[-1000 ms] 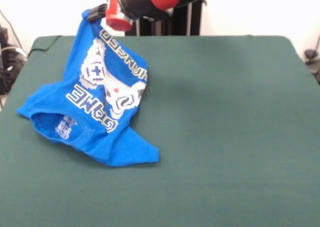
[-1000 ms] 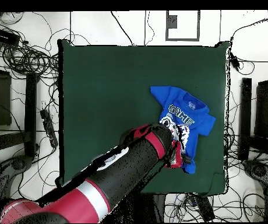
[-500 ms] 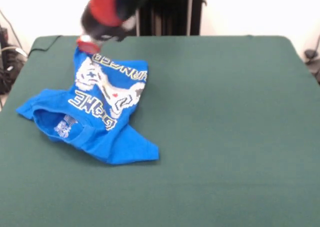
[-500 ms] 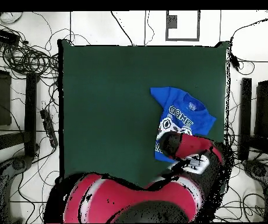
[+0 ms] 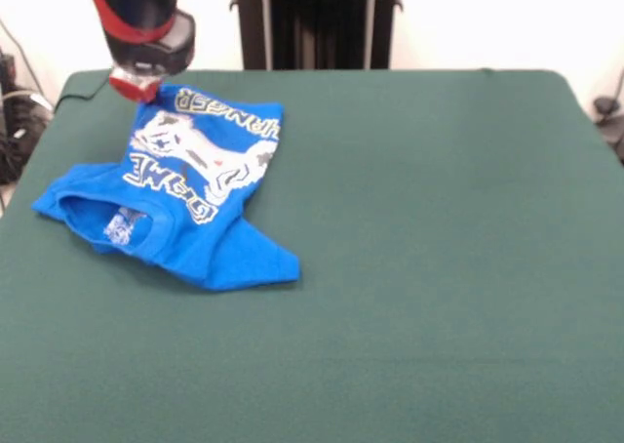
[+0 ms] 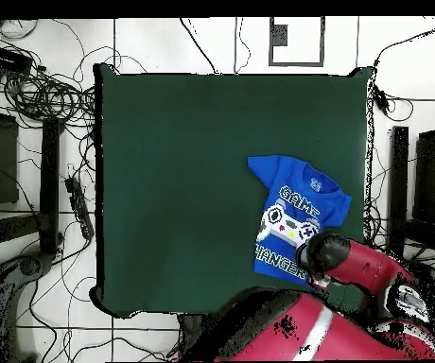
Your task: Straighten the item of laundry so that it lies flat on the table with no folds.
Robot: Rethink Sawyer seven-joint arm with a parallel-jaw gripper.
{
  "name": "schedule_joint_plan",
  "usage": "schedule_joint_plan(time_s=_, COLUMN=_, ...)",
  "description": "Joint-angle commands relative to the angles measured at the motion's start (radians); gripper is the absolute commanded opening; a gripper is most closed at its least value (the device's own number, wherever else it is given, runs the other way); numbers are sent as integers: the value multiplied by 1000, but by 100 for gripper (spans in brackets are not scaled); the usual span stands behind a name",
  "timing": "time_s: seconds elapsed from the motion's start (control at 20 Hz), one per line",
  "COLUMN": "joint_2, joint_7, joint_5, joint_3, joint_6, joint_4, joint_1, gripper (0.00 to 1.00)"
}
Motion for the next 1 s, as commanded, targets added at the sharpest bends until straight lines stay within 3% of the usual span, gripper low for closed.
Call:
schedule_joint_plan(time_s=0.05, joint_2=166, joint_7=94, joint_5=-264, joint_3=-186, joint_6=-95, joint_4=-130, joint_1=406, gripper=0)
schedule_joint_plan(time_s=0.2, joint_2=256, joint_7=247, joint_5=-337, joint_3=-340, joint_6=-101, joint_4=-179, joint_1=505, gripper=0)
schedule_joint_plan(time_s=0.3, joint_2=304, joint_7=304, joint_5=-367, joint_3=-412, joint_6=-126, joint_4=-194, joint_1=527, gripper=0)
schedule_joint_plan(time_s=0.45, joint_2=365, joint_7=321, joint_5=-373, joint_3=-460, joint_6=-175, joint_4=-252, joint_1=487, gripper=0)
schedule_joint_plan(time_s=0.6, joint_2=317, joint_7=169, joint_5=-320, joint_3=-363, joint_6=-235, joint_4=-261, joint_1=373, gripper=0)
schedule_joint_plan(time_s=0.7, joint_2=214, joint_7=-18, joint_5=-298, joint_3=-240, joint_6=-229, joint_4=-223, joint_1=279, gripper=0)
schedule_joint_plan(time_s=0.75, joint_2=197, joint_7=-44, joint_5=-295, joint_3=-218, joint_6=-233, joint_4=-216, joint_1=262, gripper=0)
schedule_joint_plan(time_s=0.8, joint_2=170, joint_7=-77, joint_5=-289, joint_3=-181, joint_6=-215, joint_4=-204, joint_1=237, gripper=100)
schedule_joint_plan(time_s=1.0, joint_2=150, joint_7=-104, joint_5=-293, joint_3=-155, joint_6=-198, joint_4=-201, joint_1=219, gripper=100)
